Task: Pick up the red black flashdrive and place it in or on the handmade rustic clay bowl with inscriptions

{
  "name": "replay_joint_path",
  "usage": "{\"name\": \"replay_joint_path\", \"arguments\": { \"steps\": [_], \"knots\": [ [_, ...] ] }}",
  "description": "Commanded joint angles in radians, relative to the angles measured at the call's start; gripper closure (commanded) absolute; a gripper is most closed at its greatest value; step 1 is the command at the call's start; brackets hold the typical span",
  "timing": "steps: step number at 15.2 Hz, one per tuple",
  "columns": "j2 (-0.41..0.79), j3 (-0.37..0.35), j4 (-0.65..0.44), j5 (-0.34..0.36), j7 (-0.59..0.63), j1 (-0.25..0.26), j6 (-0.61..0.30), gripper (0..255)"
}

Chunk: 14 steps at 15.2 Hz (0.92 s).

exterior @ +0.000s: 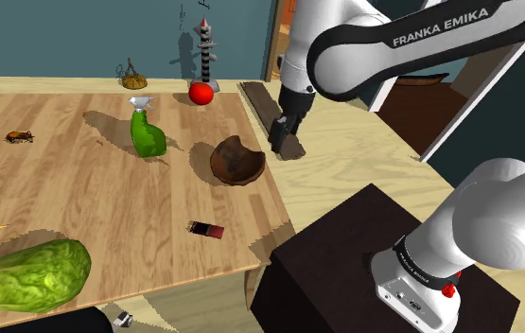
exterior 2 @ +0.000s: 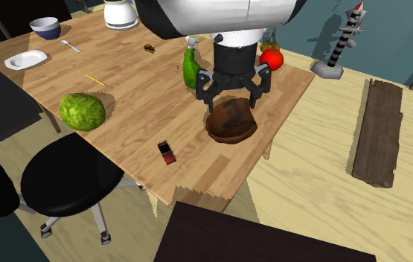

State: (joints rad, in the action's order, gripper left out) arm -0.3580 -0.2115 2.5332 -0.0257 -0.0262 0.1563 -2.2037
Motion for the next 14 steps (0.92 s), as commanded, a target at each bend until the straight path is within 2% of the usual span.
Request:
{"name": "replay_joint_path", "arguments": {
  "steps": [1,7,14],
  "knots": [
    [0.069,-0.023,-0.01,0.004,0.007,0.013,-0.057,0],
    [0.282,-0.082,-0.063,0.053,0.038,0.042,-0.201,0],
    [0.542,-0.116,-0.168,0.178,0.111,0.094,-0.326,0]
  ]
}}
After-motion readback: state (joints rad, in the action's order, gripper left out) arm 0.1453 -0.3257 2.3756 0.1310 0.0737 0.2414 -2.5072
